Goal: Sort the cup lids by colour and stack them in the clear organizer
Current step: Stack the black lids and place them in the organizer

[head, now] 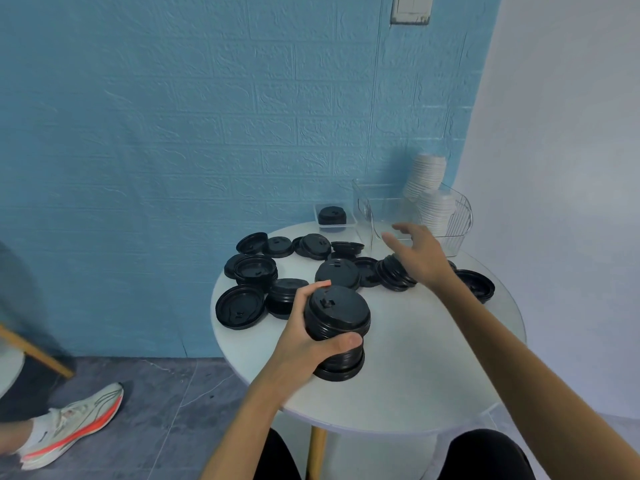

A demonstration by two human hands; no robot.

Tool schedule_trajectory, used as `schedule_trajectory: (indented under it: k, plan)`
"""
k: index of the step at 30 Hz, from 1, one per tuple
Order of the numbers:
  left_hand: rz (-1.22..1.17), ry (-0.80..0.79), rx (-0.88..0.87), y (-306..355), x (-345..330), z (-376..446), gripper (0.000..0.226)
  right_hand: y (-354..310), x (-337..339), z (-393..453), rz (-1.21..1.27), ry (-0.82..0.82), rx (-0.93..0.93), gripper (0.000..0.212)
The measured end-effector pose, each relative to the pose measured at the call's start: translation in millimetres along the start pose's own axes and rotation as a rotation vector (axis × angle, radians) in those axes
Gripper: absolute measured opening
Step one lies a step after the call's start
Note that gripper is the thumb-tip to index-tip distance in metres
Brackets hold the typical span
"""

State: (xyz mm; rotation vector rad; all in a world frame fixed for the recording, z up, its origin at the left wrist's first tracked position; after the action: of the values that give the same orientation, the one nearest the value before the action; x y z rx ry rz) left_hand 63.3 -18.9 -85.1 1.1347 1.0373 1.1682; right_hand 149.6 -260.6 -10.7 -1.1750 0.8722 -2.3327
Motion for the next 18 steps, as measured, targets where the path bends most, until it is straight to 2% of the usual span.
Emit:
schedule_trajectory:
  k: [7, 13, 18]
  plan:
    - [-0.014, -0.013, 0.01, 1, -2, 0, 0.093, 44, -41, 23, -0.345, -0.15, -0.045, 0.065]
    - [-0.006, -0.008, 0.014, 2, -1, -2, 0.092, 56, -68, 18, -0.403, -0.335, -0.063, 0.059]
    - [-0.008, -0.009, 0.009, 2, -1, -2, 0.094, 49, -67, 10, -0.483, -0.347, 0.014, 0.06]
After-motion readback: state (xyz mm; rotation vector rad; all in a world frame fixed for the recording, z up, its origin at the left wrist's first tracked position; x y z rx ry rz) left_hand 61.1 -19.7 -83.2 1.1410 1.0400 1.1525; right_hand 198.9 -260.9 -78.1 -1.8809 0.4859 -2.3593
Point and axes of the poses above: each hand's wrist, its own z-axis towards the middle knuckle, its own x-axis out of the back of the hand, y = z × x, the point moved 6 cm from there along z, towards the middle knuckle, and after that the axes turned 14 degrees about y, right-handed, at the moved point
